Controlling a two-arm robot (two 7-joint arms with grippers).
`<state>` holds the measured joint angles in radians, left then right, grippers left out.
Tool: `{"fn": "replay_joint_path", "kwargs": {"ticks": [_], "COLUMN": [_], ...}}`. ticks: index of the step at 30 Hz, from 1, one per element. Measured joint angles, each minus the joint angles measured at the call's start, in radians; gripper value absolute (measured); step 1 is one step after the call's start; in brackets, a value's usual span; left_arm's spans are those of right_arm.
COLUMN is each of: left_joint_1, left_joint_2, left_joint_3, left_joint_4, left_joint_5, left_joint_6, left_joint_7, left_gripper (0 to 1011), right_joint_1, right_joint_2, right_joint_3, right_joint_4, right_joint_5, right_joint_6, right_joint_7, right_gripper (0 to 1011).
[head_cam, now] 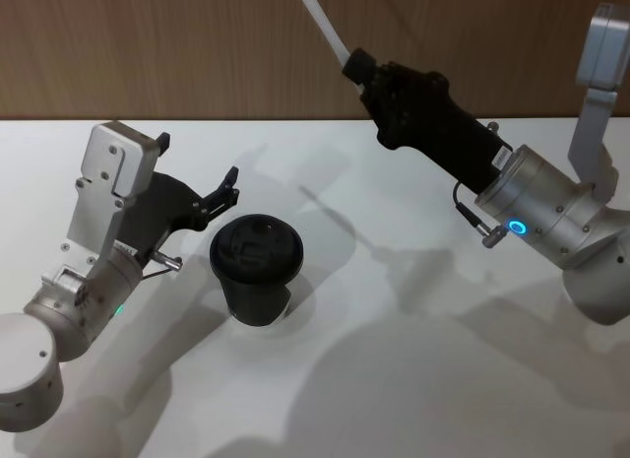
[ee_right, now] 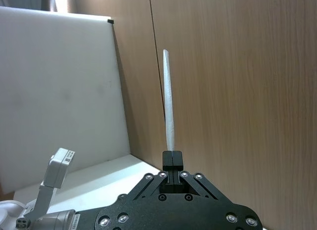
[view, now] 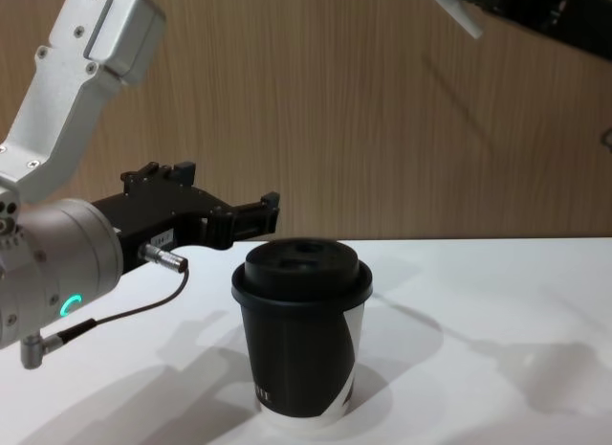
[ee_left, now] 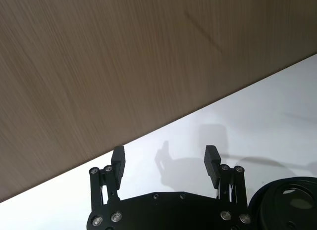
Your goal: Pick up the straw with one hand, pass it to the other hand, and insert it into the cup.
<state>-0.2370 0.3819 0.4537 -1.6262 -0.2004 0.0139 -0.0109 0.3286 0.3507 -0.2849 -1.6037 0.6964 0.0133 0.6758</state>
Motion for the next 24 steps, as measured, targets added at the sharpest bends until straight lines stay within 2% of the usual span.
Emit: {"fn": "replay_joint_path", "kwargs": {"ticks": [4, 10, 24], "left_joint_1": [0.001, 0.005, 0.006], "left_joint_2": [-0.001, -0.003, 0.000], "left_joint_3": [-0.005, -0.023, -0.081], "left_joint_4": [-0.004, -0.019, -0.095], "left_joint_5": [-0.007, -0.050, -0.210], "left_joint_6": [0.001, 0.005, -0.015], "left_joint_7": [-0.006, -0.038, -0.189], "left_gripper": [1003, 1003, 1003], "right_joint_1": [0.001, 0.002, 0.003], "right_joint_2": [-0.001, -0.002, -0.003], "right_joint_3": [-0.002, -0.005, -0.007], "right_joint_4": [0.000, 0.000, 0.000], "right_joint_5": [0.005, 0.010, 0.017], "right_joint_6": [0.000, 0.000, 0.001], "right_joint_7": [0.001, 0.002, 0.003], "right_gripper": [0, 0, 0]}}
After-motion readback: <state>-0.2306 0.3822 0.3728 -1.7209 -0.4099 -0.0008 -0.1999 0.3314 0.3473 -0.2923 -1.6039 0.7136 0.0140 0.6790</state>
